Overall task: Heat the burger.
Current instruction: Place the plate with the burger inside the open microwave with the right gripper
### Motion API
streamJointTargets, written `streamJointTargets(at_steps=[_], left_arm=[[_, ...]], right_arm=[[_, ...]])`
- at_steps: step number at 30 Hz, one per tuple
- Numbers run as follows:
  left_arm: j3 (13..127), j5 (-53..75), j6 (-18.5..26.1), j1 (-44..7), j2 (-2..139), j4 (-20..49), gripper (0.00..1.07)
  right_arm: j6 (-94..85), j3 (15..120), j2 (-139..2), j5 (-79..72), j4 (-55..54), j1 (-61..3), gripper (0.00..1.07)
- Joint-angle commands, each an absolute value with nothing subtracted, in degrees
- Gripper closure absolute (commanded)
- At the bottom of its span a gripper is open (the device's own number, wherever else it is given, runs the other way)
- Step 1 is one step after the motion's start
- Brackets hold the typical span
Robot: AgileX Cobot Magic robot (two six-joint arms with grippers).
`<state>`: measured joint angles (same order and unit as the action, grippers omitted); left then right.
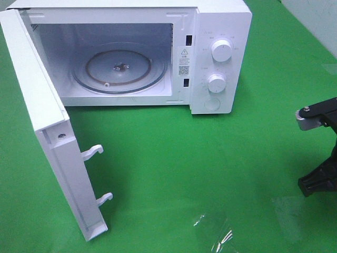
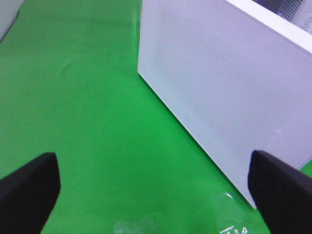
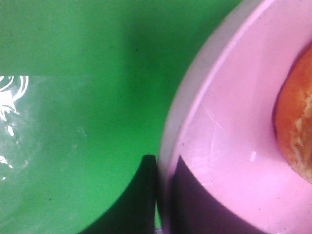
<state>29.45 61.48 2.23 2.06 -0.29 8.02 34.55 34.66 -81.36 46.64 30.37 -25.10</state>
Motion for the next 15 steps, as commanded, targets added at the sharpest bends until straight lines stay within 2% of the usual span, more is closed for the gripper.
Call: streamJointTargets(at_steps=[1, 6, 15], left_arm=[[29.45, 61.13, 2.18, 1.89, -1.2, 8.37, 0.1], [29.45, 61.13, 2.18, 1.89, -1.2, 8.37, 0.1], [29.45, 61.13, 2.18, 1.89, -1.2, 8.37, 0.1]], right_arm=[[34.61, 34.49, -79.87, 49.73, 33.35, -25.21, 1.07], [34.38, 34.49, -79.3, 51.17, 33.35, -26.36, 1.07], [34.21, 34.49, -77.01, 54.77, 33.98, -33.0, 1.07]])
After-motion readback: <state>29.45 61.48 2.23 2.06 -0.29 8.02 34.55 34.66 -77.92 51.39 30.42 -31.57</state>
